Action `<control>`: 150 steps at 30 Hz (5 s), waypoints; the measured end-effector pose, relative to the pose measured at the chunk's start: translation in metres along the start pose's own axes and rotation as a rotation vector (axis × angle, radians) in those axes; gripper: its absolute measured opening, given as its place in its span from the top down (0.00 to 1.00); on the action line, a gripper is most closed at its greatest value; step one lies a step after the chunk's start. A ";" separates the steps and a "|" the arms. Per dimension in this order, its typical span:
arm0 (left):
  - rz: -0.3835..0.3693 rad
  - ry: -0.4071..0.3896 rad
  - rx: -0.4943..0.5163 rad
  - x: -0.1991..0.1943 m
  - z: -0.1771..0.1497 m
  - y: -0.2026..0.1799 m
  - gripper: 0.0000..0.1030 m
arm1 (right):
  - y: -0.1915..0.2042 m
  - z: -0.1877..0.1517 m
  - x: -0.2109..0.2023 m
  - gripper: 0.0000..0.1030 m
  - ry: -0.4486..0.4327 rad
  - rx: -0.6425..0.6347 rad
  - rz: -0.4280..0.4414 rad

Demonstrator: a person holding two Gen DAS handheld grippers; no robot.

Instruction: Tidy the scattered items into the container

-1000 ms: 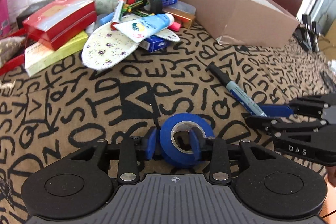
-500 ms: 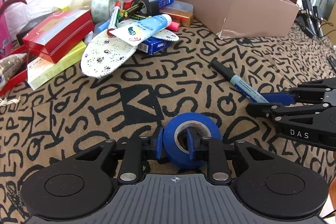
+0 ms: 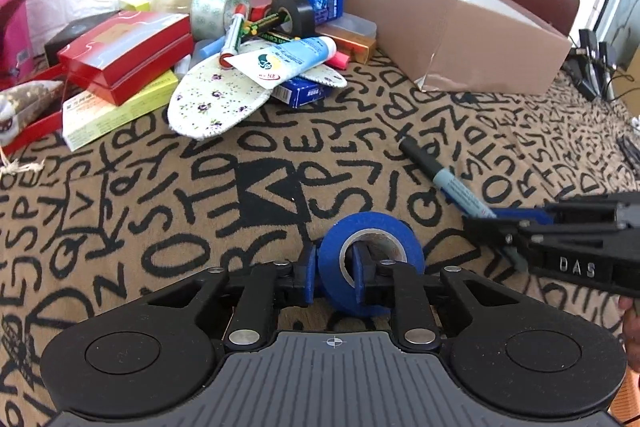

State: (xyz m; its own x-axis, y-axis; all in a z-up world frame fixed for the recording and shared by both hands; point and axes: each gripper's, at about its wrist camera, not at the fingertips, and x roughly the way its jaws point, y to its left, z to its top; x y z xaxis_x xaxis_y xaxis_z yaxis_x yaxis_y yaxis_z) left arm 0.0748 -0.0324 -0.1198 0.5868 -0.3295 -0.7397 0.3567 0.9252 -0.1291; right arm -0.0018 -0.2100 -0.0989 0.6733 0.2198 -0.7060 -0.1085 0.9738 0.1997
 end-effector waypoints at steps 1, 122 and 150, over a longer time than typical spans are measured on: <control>0.001 -0.004 0.003 -0.002 0.000 -0.001 0.85 | 0.001 -0.001 -0.002 0.83 0.000 0.000 0.005; 0.003 -0.120 -0.300 0.065 0.103 0.101 0.23 | 0.031 0.138 0.091 0.03 -0.141 0.193 -0.043; -0.062 -0.100 -0.228 0.048 0.070 0.081 0.68 | 0.028 0.118 0.114 0.78 -0.097 0.144 0.012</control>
State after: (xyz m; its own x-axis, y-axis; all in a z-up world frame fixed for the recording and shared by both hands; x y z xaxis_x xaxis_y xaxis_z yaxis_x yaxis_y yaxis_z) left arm 0.1831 0.0131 -0.1193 0.6418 -0.3929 -0.6585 0.2275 0.9176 -0.3259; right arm 0.1581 -0.1646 -0.0942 0.7404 0.2176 -0.6359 -0.0153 0.9513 0.3078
